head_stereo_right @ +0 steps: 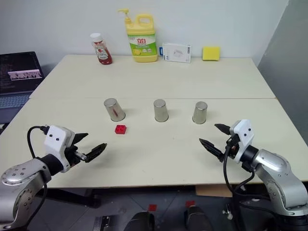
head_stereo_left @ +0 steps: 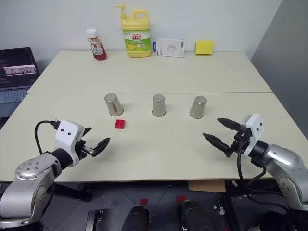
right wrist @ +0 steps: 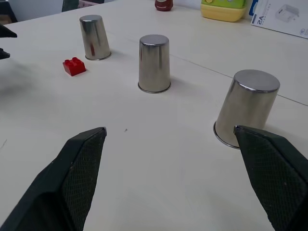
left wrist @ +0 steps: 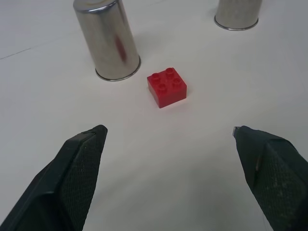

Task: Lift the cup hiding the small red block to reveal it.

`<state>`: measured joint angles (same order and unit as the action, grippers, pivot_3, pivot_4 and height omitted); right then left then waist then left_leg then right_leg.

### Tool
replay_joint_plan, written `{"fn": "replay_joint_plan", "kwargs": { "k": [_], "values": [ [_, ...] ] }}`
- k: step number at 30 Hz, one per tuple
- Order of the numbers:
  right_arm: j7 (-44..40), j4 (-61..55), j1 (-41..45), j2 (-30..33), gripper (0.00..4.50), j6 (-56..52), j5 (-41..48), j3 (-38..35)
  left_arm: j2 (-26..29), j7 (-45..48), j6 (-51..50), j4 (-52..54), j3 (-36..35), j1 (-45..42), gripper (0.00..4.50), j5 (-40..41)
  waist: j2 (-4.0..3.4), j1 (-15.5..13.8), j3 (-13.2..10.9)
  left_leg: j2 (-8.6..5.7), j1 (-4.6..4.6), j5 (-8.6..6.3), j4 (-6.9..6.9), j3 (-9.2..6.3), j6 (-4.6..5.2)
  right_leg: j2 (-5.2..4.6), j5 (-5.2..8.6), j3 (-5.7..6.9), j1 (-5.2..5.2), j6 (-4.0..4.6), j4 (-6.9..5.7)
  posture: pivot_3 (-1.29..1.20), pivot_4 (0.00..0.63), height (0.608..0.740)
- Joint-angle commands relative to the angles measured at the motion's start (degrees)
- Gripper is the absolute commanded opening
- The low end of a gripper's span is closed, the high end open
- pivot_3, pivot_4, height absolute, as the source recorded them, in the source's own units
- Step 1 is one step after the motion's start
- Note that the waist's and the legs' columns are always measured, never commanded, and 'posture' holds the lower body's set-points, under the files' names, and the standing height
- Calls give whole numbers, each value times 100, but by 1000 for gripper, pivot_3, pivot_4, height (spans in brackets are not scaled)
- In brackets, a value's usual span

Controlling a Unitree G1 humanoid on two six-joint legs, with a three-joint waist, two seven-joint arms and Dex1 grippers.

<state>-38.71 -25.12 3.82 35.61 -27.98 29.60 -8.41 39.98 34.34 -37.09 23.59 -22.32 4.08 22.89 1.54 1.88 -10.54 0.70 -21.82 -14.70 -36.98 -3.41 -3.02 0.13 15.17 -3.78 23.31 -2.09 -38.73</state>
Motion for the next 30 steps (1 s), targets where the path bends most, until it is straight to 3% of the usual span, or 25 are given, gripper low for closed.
{"fn": "replay_joint_plan", "kwargs": {
  "k": [1,15,30],
  "values": [
    [-19,-144,102,73,4500,3,86,-169,48,2,66,82,-247,-6,4470,101,0,0,0,0,0,0,0,0,0,0,0,0,0,0,0,0,150,740],
    [-14,-168,2,131,4500,-47,72,-212,143,-238,-243,318,-483,73,4470,145,1,0,0,1,0,0,0,-1,0,0,0,1,0,0,0,0,150,740],
    [-240,-49,18,233,4500,-40,119,-175,10,-297,568,290,-140,164,4470,-265,1,0,0,-1,1,0,0,3,0,-1,0,-2,0,0,-1,0,150,740]
  ]
}}
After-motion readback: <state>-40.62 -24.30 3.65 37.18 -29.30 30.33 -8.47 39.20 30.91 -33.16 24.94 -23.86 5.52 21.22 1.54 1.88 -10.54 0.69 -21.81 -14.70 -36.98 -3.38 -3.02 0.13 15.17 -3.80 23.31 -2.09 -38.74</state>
